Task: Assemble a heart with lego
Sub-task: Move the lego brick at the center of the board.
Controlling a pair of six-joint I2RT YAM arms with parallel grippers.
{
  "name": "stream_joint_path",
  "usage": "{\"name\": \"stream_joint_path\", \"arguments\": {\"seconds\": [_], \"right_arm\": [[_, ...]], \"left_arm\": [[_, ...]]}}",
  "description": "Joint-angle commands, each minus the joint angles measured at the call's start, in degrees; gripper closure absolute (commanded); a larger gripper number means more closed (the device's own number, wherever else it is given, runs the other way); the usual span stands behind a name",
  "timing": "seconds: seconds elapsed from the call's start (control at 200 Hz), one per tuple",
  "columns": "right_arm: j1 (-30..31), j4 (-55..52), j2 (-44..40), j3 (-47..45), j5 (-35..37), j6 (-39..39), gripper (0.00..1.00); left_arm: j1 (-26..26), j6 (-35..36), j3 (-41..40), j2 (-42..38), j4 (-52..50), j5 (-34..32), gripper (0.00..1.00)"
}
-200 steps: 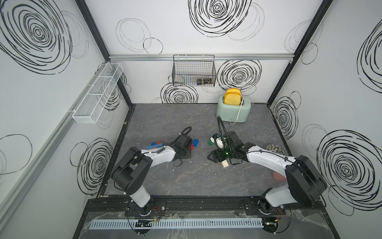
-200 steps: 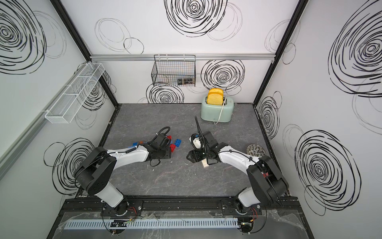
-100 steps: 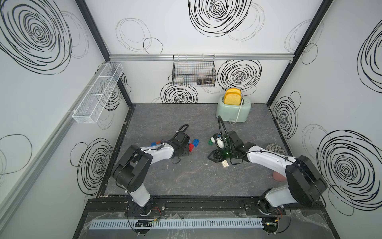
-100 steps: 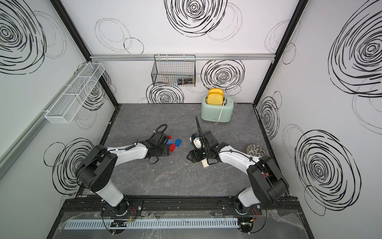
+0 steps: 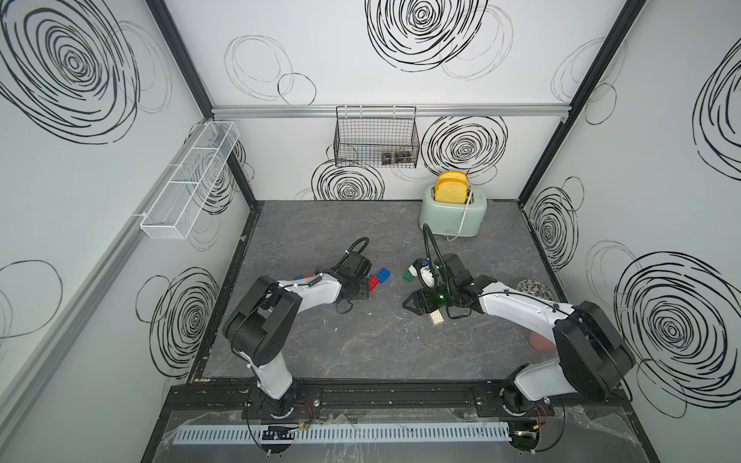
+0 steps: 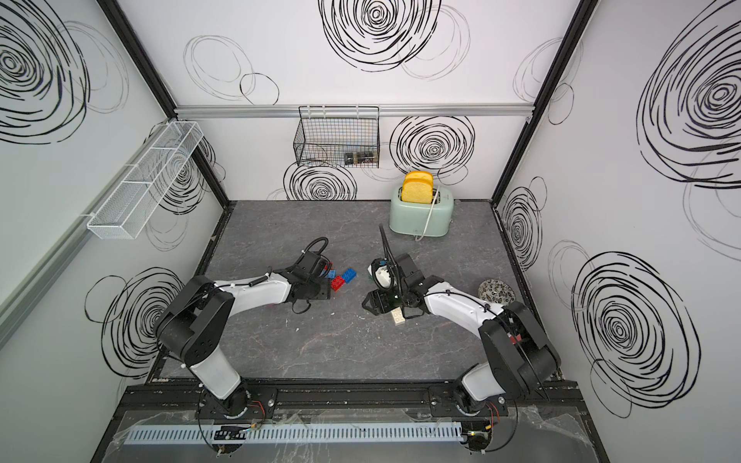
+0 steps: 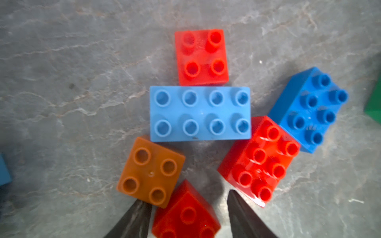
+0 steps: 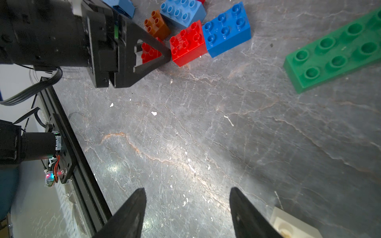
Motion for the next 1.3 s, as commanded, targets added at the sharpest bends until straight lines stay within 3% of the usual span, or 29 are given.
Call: {"name": "stream_joint_path", "arguments": {"seconds": [0.0,0.445,0.675,1.291], "right_arm": [[-0.22,0.30,-0.62,-0.95,-0.68,-0.80,0.33],[-0.26,0.36,-0.54,-1.05,-0.87,-0.88,0.33],[-0.27,0.44,-0.36,-1.05,-0.92,-1.04,0.33],[-0.18,0.17,-0.27,-0.96,-1.20,-1.36,0.34]], "left_arm": [[-0.73,0.80,-0.03,0.21,-1.20,0.49,0.39],[-3.66,-1.52,-5.42,-4.23,-0.38,3.25,0.40],[-3.64,-1.20,-4.51,-2.73,0.14,3.94,0.40],[-2.64,3.57,1.51,1.73,-3.96,-1.65,0.64]]}}
